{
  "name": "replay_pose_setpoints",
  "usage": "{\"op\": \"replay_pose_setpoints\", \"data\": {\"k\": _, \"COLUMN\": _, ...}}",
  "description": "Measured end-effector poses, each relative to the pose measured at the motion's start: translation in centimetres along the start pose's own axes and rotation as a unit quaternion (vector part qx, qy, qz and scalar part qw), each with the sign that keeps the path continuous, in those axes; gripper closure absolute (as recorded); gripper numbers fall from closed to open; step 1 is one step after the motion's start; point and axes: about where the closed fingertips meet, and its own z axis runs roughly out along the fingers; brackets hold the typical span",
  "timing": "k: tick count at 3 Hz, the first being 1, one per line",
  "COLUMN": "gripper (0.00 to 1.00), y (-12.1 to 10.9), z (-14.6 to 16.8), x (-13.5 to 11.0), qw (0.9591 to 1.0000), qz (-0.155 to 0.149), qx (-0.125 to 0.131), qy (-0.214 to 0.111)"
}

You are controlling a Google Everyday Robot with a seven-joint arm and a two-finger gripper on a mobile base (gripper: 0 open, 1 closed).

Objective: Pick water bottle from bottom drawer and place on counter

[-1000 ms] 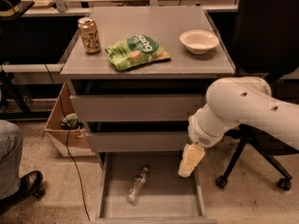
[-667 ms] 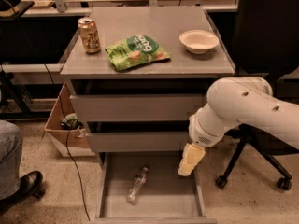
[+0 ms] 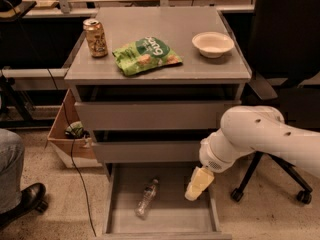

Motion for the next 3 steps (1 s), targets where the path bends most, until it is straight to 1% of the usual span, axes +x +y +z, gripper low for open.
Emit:
{"op": "replay_pose_setpoints", "data": {"k": 1, "gripper": 0.00, "y": 0.5, "z": 6.6, "x": 0.0, "qw": 0.9997, "qz": 0.020, "qx": -0.010, "qy": -0.012}}
{"op": "replay_pose_setpoints", "data": {"k": 2, "gripper": 0.00, "y": 0.7, "z": 14.0, "x": 0.0, "qw": 0.9990, "qz": 0.036, "qx": -0.016, "qy": -0.020}}
{"op": "replay_pose_setpoints", "data": {"k": 3, "gripper": 0.00, "y": 1.1, "z": 20.2, "x": 0.5, "qw": 0.9982, "qz": 0.049, "qx": -0.021, "qy": -0.027}}
